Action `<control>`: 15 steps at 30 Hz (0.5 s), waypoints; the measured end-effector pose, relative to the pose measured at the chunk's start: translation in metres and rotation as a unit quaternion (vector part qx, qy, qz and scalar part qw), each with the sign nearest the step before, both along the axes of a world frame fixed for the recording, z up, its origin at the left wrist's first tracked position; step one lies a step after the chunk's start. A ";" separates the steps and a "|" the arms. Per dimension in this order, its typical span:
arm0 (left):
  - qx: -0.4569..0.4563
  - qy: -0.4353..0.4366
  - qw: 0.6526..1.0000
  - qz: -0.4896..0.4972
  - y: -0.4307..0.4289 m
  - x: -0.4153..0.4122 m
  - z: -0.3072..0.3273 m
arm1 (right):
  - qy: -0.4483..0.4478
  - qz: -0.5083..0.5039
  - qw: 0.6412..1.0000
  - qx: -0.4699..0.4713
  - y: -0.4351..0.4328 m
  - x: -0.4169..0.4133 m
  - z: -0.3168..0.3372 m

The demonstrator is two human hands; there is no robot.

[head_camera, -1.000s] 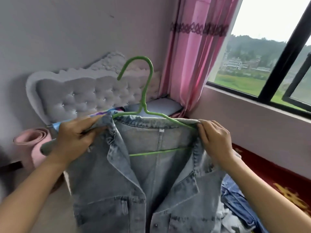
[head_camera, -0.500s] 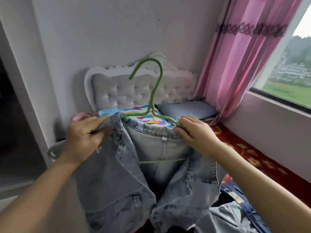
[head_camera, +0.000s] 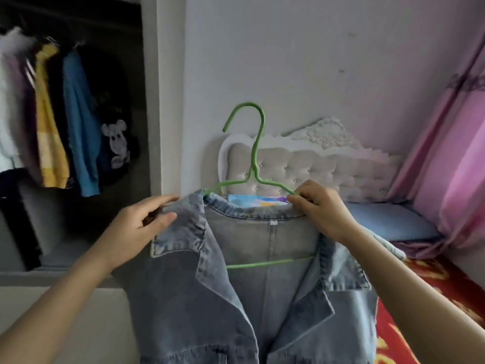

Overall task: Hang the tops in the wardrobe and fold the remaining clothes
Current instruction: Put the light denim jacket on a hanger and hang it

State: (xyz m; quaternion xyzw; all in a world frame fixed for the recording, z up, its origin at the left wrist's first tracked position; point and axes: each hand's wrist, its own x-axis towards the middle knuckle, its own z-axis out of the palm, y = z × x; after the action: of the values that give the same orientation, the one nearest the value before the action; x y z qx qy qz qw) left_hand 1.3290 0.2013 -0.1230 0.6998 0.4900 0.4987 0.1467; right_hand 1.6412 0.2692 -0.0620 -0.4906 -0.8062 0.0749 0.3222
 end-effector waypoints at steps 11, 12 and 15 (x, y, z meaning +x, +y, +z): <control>0.080 0.077 0.968 0.224 0.033 -0.190 0.018 | -0.018 0.105 0.994 0.016 0.075 -0.216 0.010; 0.083 0.084 0.965 0.235 0.034 -0.199 0.015 | -0.024 0.107 0.994 0.013 0.077 -0.227 0.009; 0.101 0.137 0.946 0.276 0.035 -0.236 0.004 | -0.040 0.126 0.991 -0.003 0.090 -0.272 -0.002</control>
State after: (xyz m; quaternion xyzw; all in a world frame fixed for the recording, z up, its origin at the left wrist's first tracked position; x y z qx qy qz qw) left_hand 1.0928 0.2365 -0.1190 0.6099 0.6264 0.4659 -0.1363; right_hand 1.3691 0.3592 -0.0635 -0.3888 -0.8734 0.0978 0.2763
